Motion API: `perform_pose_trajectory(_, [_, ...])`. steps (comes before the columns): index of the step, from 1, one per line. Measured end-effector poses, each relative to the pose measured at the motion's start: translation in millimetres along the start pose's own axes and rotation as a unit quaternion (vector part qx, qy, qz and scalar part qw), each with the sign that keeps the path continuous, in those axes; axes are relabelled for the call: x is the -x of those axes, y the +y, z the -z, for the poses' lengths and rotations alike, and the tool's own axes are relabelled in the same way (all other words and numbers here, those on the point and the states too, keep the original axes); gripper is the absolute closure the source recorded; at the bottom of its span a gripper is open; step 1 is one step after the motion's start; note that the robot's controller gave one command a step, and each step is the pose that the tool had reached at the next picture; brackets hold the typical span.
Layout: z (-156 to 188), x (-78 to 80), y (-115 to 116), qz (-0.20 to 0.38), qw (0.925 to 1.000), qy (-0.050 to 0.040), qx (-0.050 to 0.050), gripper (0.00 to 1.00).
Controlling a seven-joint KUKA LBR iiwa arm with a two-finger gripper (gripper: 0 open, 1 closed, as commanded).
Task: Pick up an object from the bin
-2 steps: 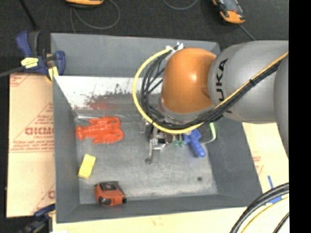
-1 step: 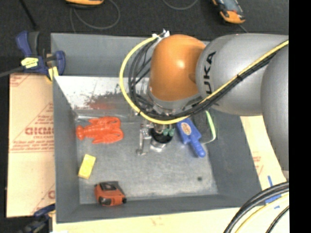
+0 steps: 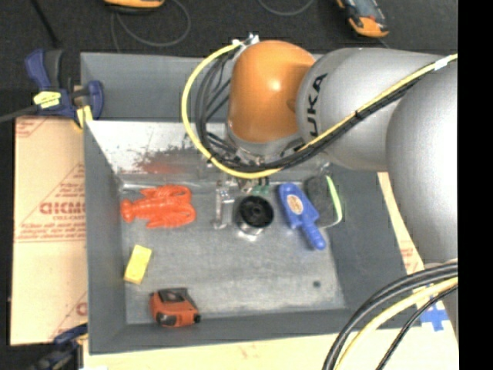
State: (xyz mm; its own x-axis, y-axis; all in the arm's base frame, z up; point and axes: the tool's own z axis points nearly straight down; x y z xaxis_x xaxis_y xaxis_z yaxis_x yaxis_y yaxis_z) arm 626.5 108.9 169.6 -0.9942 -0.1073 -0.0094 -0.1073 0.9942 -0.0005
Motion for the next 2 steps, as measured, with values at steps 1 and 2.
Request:
perform_pose_trajectory(1, [-10.8, 20.8, -12.3, 0.037, 0.9993, 0.002, 0.0, 0.0])
perform_pose_trajectory(2, [-20.2, -34.9, 14.7, 0.032, 0.9995, 0.0022, 0.001, 0.0])
